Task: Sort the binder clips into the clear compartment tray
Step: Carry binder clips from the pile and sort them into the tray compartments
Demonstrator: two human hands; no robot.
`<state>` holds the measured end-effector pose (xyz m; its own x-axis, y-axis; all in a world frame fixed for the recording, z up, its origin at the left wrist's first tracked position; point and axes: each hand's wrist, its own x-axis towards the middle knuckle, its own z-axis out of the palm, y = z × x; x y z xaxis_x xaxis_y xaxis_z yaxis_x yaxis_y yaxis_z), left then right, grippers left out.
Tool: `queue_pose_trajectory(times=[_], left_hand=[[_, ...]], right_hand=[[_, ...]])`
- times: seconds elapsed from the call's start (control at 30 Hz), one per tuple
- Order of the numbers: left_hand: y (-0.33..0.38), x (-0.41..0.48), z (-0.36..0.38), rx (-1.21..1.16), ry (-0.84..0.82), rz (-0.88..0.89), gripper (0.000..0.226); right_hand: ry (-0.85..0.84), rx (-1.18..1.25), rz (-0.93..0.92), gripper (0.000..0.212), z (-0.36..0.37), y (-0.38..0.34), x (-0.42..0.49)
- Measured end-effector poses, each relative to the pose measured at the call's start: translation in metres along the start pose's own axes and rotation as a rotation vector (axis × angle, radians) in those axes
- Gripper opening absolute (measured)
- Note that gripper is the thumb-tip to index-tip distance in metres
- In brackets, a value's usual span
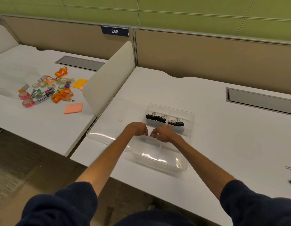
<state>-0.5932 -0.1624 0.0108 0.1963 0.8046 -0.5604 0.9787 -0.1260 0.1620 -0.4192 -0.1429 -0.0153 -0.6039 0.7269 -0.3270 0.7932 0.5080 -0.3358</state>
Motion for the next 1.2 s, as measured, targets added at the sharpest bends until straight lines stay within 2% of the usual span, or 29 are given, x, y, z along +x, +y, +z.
queue_pose_trajectory(times=[0.1,0.17,0.3,0.5,0.6,0.73,1.0,1.2], left_hand=[[-0.001,0.006,0.001,0.011,-0.067,-0.015,0.047],[-0.001,0.008,0.000,0.017,-0.062,-0.021,0.047],[-0.005,0.007,0.002,-0.034,-0.004,-0.024,0.029],[-0.007,0.003,0.002,-0.090,0.041,-0.027,0.038],[-0.005,0.000,0.004,-0.109,0.088,-0.026,0.034],[-0.007,-0.004,0.007,-0.127,0.241,-0.036,0.025],[-0.007,-0.019,-0.003,0.027,0.574,-0.044,0.026],[0.013,-0.015,0.004,-0.061,0.765,-0.083,0.022]], right_hand=[[-0.134,-0.052,0.020,0.033,-0.006,-0.004,0.001],[-0.180,-0.067,0.024,0.034,-0.009,-0.005,0.001],[-0.215,-0.082,0.023,0.036,-0.008,-0.005,0.001],[-0.212,-0.058,-0.004,0.036,-0.008,-0.008,-0.002],[-0.100,0.025,-0.018,0.035,-0.003,-0.007,-0.005],[0.032,0.134,-0.029,0.028,0.004,-0.003,-0.007],[0.208,0.257,-0.050,0.023,0.005,0.001,-0.010],[0.504,0.395,0.013,0.022,-0.005,0.018,-0.024]])
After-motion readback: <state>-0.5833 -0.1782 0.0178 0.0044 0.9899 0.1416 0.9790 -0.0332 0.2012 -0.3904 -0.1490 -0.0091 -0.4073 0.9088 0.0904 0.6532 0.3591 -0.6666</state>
